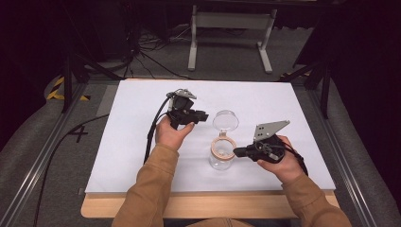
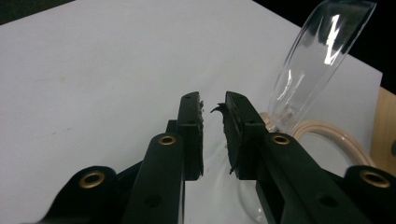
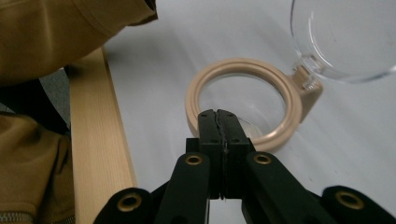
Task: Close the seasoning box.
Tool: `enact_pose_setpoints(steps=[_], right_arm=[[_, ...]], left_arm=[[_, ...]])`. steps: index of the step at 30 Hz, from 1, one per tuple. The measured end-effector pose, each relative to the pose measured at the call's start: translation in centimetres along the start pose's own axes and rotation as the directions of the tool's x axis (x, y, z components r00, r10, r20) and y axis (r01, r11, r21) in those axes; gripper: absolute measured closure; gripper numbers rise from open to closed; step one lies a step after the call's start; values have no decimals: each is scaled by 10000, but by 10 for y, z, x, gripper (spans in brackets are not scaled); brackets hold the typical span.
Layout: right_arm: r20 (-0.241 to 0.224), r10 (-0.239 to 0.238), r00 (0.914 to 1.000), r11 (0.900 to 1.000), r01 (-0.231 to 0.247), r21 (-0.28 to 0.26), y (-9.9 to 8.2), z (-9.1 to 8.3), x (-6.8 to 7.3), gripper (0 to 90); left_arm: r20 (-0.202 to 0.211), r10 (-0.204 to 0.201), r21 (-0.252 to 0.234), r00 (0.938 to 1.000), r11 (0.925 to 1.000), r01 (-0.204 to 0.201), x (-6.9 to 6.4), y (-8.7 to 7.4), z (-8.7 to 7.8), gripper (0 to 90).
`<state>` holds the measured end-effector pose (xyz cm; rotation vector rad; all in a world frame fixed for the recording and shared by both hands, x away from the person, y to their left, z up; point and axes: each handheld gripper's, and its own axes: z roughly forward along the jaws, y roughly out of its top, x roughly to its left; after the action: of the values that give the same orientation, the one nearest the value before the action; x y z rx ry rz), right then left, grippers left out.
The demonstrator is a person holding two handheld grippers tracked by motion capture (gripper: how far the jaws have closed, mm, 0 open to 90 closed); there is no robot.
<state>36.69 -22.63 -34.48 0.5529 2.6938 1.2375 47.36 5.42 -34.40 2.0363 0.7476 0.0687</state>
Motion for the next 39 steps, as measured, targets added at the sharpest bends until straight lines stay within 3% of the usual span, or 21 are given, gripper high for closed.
enact_pose_setpoints(steps=[6,12,22,30,39], right_arm=[[148,236,9996,9972,-225,-708,0,7,4,898],[353,568,9978,9909,-520,-1239,-3,7,-1,898],[258,627,9977,9868,-581,-1510,-3,9,-1,898],[197,984,9950,9790,-932,-1815,-2,6,-5,898],[19,1128,9936,9747,-1103,-1943,-1,5,-8,898]], left_arm=[[161,-120,-348,9998,9993,125,-2,1,4,776],[261,38,-520,9997,9986,-25,-6,2,10,775],[666,184,-596,9976,9981,-144,-8,3,11,782],[922,374,-600,9950,9977,-319,-11,3,9,789],[1226,627,-236,9905,9979,-602,-13,1,6,768]])
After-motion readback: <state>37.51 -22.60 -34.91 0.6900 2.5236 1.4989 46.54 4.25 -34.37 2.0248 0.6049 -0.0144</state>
